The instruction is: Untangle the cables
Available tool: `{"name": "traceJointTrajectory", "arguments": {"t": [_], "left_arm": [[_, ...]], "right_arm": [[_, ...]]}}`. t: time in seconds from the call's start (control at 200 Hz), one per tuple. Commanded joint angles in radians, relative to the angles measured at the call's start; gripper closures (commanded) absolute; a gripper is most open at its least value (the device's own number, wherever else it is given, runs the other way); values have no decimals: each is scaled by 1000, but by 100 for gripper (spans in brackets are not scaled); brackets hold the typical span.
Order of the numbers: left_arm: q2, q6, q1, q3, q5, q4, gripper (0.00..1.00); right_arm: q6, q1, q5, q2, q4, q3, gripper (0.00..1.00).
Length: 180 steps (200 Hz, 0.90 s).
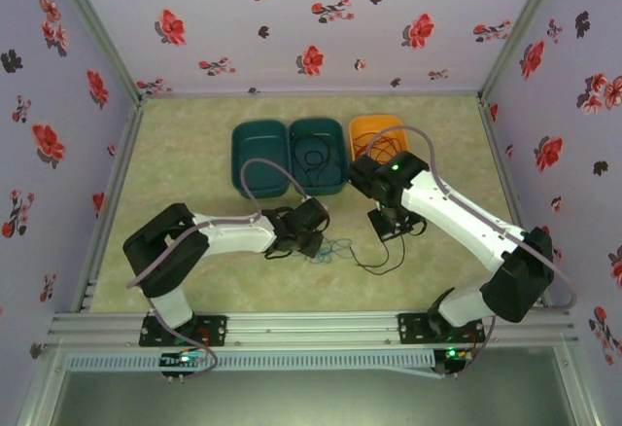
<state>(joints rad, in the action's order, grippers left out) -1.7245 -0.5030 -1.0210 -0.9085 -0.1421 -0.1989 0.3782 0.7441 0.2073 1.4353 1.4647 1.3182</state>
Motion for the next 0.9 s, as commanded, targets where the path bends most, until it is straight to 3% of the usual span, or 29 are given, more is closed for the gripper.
{"name": "traceJointTrajectory", "arguments": {"t": [0.0,0.11,0.33,0.475,0.61,0.82,0.895], "left_arm": [[51,-65,1,65,-105,-143,82],[127,-100,17,105,-175,-179,91],[287,-114,73,204,-212,-204,92],[358,-104,76,224,-212,-220,82],[404,-102,76,238,-201,-206,65],[456,-103,78,237,-181,-175,42],[485,-106,78,231,-179,-184,38]], "right_arm": [[30,-10,54,-19,77,30,100],[37,-14,91,-14,113,46,100],[46,-20,186,-9,190,109,100],[41,-23,205,-13,185,185,100],[15,-22,219,-21,114,267,100],[-85,-39,161,-36,-247,294,100],[-120,-54,133,-25,-390,277,100]]}}
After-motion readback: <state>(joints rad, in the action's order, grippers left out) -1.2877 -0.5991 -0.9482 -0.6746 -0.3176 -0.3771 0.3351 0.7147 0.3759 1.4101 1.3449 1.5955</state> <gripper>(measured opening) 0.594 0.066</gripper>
